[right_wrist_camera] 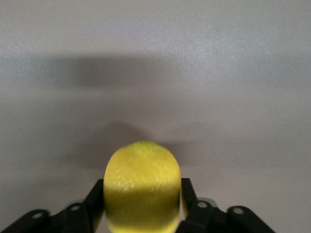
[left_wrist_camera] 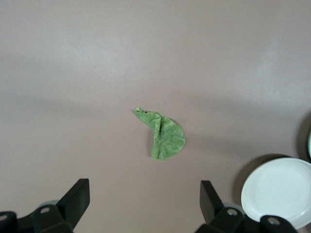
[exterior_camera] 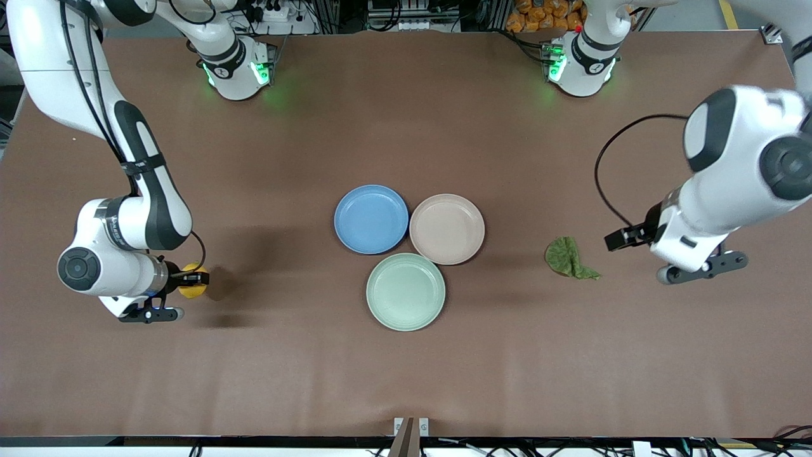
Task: Pick lemon and lettuce from blue and beige plates
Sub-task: 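Lower and release the lemon with the right gripper while the left releases lettuce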
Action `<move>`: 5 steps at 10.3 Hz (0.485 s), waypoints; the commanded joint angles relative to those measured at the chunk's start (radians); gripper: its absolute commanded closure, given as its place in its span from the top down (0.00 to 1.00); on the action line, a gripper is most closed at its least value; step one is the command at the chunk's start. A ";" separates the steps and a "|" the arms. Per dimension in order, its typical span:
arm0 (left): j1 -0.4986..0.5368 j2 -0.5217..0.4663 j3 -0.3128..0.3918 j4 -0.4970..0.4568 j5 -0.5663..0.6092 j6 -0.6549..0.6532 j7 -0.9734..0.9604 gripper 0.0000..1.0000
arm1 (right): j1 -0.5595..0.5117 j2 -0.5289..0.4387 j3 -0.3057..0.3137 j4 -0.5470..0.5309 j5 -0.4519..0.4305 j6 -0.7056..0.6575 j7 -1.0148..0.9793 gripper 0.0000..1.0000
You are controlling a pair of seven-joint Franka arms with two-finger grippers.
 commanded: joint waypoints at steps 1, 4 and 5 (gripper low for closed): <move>0.005 -0.048 0.000 -0.012 0.025 -0.047 0.066 1.00 | -0.020 -0.004 0.018 0.003 -0.019 -0.015 -0.007 1.00; 0.005 -0.058 0.003 -0.012 0.024 -0.064 0.066 1.00 | -0.013 -0.072 0.023 -0.011 -0.019 -0.057 -0.033 1.00; 0.005 -0.083 0.005 -0.012 0.024 -0.081 0.066 1.00 | -0.012 -0.121 0.023 -0.031 -0.019 -0.072 -0.055 1.00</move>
